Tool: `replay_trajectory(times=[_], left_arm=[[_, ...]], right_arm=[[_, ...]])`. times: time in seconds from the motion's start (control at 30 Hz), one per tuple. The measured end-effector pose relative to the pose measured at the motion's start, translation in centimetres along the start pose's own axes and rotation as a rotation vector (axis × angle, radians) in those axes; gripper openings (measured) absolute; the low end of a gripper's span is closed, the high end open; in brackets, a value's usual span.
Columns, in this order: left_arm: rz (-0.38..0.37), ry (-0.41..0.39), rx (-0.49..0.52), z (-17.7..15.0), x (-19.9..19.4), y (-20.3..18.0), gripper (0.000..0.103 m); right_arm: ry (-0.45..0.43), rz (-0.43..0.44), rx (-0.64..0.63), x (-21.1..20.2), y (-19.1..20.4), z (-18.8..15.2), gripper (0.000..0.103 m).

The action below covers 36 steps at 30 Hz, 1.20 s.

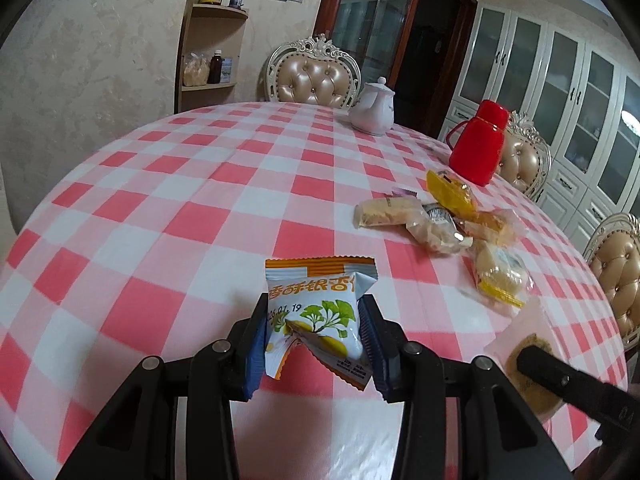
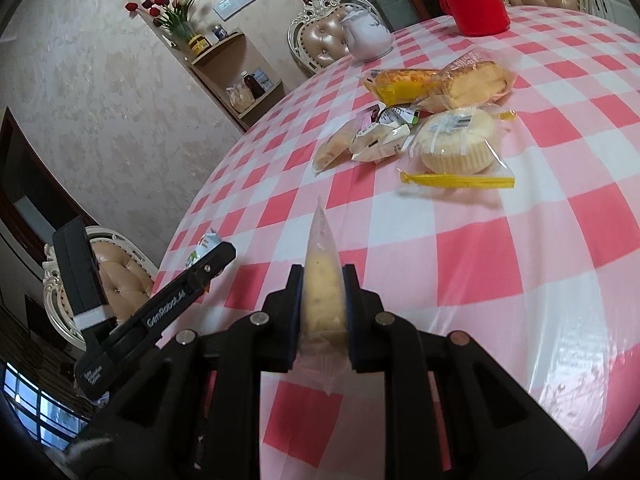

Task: Organize snacks
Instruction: 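Carry both packets to the white box and open both tools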

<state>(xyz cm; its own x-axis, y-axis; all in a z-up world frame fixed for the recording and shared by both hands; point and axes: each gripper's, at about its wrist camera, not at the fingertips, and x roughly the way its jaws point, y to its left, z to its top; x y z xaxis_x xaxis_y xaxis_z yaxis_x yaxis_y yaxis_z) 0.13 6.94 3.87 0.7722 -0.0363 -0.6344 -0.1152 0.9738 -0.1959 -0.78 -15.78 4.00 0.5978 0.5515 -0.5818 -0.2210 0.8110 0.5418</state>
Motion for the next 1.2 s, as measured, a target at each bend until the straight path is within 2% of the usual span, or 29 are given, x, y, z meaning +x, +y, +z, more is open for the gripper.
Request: replay_trajectory(times=[0.37,0.53,0.73,0.9,1.2], left_arm=[[0.034,0.024,0.030,-1.3,-5.2,2.6,0.044],[0.056,-0.015,0.050,-1.5,-9.2,4.4,0.044],[0.084,-0.018,0.073,-2.2,-13.4,7.2,0.044],[0.129,-0.031,0.080,-4.1,-16.9,10.4,0.044],[0.201,-0.005,-0.006,-8.8,-20.2,16.5,0.044]], right_arm=[[0.036,0.057,-0.023,0.1,1.5,-1.4,0.022],[0.067,0.093,-0.070,0.5,3.3,-2.7,0.022],[0.161,0.197,-0.149,1.9,6.9,-5.2,0.022],[0.223,0.292,-0.241,2.9,10.5,-7.2,0.022],[0.286,0.448,-0.375,3.4,17.0,-11.2,0.022]])
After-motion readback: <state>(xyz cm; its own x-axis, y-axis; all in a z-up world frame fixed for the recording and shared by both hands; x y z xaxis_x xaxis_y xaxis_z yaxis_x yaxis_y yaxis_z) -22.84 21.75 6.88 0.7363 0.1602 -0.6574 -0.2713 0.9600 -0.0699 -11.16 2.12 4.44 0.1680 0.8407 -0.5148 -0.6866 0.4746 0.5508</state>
